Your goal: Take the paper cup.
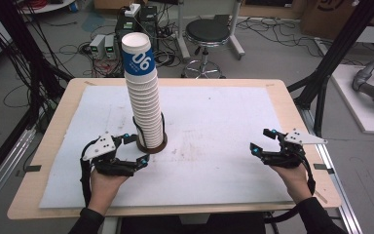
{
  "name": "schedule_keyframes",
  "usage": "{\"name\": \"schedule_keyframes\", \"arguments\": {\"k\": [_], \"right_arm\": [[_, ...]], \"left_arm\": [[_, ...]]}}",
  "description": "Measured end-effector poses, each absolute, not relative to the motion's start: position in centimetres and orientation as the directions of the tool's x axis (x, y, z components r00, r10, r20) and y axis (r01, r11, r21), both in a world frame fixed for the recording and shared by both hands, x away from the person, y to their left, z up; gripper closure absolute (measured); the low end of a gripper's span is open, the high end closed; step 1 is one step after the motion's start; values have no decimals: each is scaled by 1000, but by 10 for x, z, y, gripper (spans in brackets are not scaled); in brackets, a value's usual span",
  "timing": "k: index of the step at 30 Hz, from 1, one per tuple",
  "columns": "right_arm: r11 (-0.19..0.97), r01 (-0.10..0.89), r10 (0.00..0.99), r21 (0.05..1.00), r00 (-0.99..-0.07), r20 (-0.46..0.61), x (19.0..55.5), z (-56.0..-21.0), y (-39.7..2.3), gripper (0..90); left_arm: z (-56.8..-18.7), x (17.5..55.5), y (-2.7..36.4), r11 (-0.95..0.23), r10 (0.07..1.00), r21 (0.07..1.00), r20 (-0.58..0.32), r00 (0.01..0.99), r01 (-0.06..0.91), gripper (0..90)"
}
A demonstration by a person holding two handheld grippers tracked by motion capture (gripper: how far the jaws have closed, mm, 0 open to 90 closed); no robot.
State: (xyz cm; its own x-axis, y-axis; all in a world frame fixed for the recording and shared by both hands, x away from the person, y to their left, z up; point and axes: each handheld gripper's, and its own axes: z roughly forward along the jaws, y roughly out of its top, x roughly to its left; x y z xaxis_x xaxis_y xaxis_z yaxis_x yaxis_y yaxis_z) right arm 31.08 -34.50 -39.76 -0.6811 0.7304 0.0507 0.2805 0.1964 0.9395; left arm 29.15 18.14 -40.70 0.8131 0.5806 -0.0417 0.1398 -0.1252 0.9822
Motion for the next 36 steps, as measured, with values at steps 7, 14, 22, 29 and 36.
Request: {"name": "schedule_keyframes", "arguments": {"k": [7,14,22,29,36], "right_arm": [[204,272,723,940,-690,43,310,-398,-347,175],[221,260,720,940,-694,23,308,-397,-347,176],[213,273,723,938,-690,37,307,-396,-350,176],[222,271,718,937,-695,31,309,-396,-347,176],[229,276,719,934,-695,30,309,-396,-345,176]], "left_arm": [[-401,291,182,-120,586,985,-33,810,126,133],[-395,292,181,-123,573,982,-48,818,144,112],[-377,296,188,-98,564,984,-66,823,146,81],[-359,301,199,-64,602,987,-79,794,147,82],[-341,309,200,-70,601,987,-74,796,145,84]]}}
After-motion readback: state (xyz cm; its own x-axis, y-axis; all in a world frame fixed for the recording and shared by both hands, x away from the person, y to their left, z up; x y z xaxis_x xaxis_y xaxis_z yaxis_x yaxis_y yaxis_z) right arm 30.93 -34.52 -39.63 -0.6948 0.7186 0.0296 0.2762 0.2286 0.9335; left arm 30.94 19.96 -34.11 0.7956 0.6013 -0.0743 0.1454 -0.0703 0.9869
